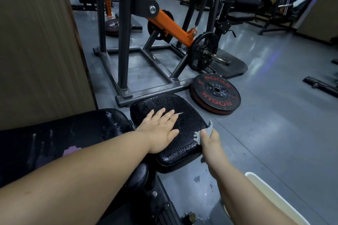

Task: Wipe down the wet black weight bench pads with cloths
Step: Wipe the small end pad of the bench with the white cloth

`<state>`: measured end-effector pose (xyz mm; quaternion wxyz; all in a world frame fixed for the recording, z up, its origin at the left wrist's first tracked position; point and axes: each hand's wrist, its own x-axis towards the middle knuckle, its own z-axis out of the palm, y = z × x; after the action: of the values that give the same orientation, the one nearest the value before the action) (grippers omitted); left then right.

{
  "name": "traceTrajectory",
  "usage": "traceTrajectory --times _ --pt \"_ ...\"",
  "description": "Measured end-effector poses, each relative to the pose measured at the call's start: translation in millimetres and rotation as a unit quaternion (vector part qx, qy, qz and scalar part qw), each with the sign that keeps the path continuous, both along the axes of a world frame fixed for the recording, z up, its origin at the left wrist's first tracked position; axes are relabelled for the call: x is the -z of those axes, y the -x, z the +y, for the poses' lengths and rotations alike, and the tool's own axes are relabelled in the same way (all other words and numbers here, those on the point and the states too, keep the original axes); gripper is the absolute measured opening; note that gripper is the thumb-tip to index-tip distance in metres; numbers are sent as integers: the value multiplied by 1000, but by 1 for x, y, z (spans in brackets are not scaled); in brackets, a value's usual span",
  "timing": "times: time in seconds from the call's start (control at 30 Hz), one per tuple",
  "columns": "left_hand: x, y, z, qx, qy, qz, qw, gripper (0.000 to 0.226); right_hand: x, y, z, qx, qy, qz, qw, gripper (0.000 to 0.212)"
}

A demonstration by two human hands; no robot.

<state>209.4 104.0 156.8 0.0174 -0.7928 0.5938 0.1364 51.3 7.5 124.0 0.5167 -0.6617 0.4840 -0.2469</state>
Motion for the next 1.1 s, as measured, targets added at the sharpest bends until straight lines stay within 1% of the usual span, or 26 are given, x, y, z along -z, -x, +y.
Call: traceTrajectory --times 0.1,0.17,0.23,0.33,0.37,0.47,0.53,0.6,0.7,0.8,0.93,1.0,1.1 --pt "0 0 0 -1 1 -2 1000 60 3 15 19 -24 40 3 999 20" --pt "1 0 0 1 0 -4 1000 60 2 20 25 -49 60 -2 997 20" --pt "1 1 0 2 -2 -5 1000 60 -2 17 16 -58 62 14 996 22" --pt "1 1 0 3 -3 -6 1000 60 -11 2 -20 -110 75 85 987 15" --pt "1 0 0 3 -2 -9 1000 60 -14 -5 -33 -133 74 117 981 18" --pt "3 1 0 3 2 -11 1000 60 -24 -32 -64 -185 71 228 953 36" --pt "4 0 -1 5 3 -11 1000 61 -33 -53 -75 -208 90 262 938 42" --pt "3 -1 -1 6 0 -13 1000 61 -39 -72 -82 -226 105 272 930 47" --pt "2 -3 -2 9 -7 -14 1000 60 -40 -80 -87 -228 100 258 934 49" --pt "2 -3 -2 12 -10 -13 1000 60 -36 -58 -81 -222 92 249 938 46" --pt "3 -3 -2 14 -9 -13 1000 61 -28 -5 -59 -215 77 226 947 47" --pt "3 -3 -1 17 -9 -13 1000 61 -28 9 -50 -217 72 243 943 46" --pt "3 -3 -2 18 -3 -12 1000 61 -33 2 -55 -224 65 279 931 41"
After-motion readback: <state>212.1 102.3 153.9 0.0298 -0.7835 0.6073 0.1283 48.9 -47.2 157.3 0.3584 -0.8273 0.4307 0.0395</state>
